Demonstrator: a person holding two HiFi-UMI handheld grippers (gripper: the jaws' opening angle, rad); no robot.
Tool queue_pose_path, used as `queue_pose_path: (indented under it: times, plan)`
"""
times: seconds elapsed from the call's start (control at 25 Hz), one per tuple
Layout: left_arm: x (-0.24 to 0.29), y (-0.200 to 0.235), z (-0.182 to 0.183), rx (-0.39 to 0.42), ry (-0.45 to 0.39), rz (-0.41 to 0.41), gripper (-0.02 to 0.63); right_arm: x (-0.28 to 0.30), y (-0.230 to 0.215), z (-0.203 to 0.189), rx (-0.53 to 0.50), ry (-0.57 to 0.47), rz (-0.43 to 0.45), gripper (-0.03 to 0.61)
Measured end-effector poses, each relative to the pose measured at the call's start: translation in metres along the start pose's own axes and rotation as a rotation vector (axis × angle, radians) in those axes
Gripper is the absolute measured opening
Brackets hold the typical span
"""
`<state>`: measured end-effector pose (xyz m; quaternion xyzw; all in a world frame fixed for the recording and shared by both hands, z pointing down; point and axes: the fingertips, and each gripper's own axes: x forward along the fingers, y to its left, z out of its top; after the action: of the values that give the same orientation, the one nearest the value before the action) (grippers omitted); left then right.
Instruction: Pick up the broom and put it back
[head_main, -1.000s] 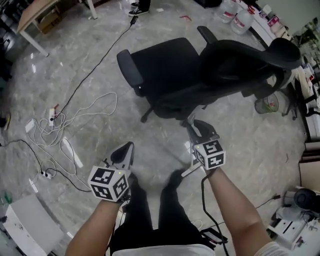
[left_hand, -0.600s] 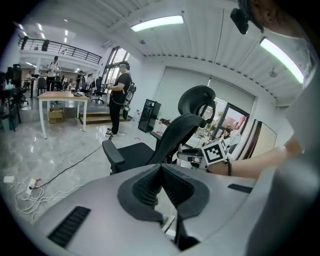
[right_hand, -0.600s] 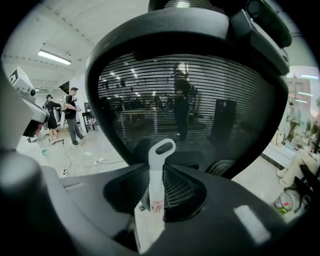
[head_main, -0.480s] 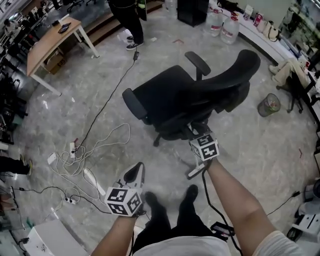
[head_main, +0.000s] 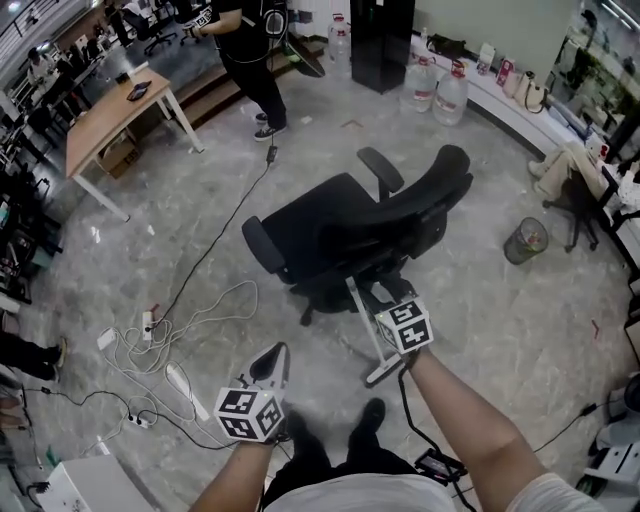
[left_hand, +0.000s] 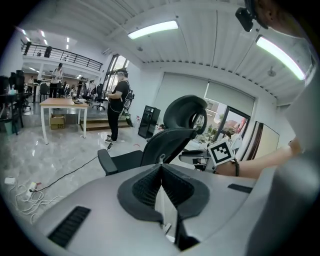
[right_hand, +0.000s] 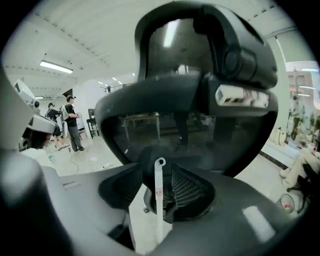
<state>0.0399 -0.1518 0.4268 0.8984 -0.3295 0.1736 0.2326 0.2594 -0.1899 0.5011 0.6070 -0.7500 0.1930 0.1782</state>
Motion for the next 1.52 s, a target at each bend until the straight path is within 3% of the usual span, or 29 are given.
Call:
queue_pose_path:
  times: [0.2, 0.52, 0.72, 0.96, 1.52]
  plan:
    - [0.001, -0.044, 0.049, 0.034, -0.068, -0.017, 0.008, -0.068, 0.005, 0.054, 0.009, -0.098, 0.032, 0.153]
    - [-0.010, -0.132, 0.135, 0.096, -0.198, -0.048, 0.008, -0.187, 0.026, 0.163, 0.005, -0.298, 0.079, 0.066]
    - [-0.026, -0.171, 0.186, 0.121, -0.281, -0.027, 0.008, -0.237, 0.050, 0.211, -0.004, -0.376, 0.123, 0.032]
    - [-0.054, -0.204, 0.204, 0.214, -0.350, -0.041, 0.008, -0.264, 0.085, 0.226, -0.008, -0.409, 0.133, 0.003]
    - [-0.070, -0.217, 0.199, 0.192, -0.364, -0.077, 0.008, -0.273, 0.114, 0.234, -0.045, -0.405, 0.153, 0.002]
